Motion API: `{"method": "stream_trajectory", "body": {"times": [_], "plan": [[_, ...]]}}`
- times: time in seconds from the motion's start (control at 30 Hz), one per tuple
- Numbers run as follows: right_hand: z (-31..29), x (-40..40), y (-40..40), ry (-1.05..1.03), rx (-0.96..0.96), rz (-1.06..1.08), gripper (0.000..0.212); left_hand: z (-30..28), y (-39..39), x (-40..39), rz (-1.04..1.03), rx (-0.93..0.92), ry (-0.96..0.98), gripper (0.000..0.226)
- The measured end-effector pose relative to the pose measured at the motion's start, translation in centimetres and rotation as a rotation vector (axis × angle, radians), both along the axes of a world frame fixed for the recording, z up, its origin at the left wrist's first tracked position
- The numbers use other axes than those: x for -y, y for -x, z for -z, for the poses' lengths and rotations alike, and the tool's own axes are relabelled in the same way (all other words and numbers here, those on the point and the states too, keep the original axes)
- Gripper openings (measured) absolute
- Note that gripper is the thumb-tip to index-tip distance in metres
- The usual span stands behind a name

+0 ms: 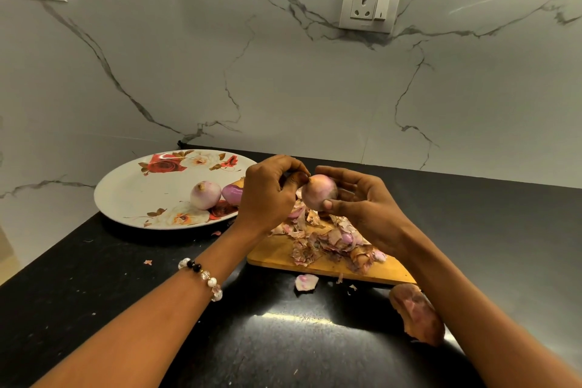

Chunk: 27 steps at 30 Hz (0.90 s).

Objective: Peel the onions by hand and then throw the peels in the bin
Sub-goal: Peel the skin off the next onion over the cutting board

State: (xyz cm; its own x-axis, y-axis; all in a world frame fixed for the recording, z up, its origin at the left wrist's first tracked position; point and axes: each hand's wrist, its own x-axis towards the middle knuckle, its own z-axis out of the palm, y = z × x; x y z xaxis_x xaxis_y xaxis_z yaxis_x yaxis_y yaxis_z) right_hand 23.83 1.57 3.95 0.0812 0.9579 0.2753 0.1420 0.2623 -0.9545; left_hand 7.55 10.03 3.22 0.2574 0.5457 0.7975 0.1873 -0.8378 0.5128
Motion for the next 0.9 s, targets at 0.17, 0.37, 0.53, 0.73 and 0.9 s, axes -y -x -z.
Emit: {"method": "stream_trajectory", "body": {"times": [0.17,0.37,0.53,0.73,0.9], "plan": [[-0.3,0.0,-0.1,0.005,-0.009,-0.006,0.054,0.2,-0.5,0.0,0.025,-0.139,0.035,0.012],[-0.5,0.2,-0.3,-0.015,-0.141,-0.106,0.055,0.0,-0.4,-0.2,0.128,-0.111,0.252,0.017],[-0.7,0.2,-1.5,-0.025,-0.268,-0.133,0.053,-0.3,-0.1,-0.1,0.207,0.018,0.452,0.028],[-0.6,0.0,-1.8,-0.02,-0.363,-0.171,0.062,-0.4,-0.1,0.0,0.163,0.046,0.394,0.024],[-0.5,-0.1,-1.3,0.011,-0.315,-0.15,0.058,-0.3,-0.1,-0.1,0.199,0.066,0.338,0.021]]}}
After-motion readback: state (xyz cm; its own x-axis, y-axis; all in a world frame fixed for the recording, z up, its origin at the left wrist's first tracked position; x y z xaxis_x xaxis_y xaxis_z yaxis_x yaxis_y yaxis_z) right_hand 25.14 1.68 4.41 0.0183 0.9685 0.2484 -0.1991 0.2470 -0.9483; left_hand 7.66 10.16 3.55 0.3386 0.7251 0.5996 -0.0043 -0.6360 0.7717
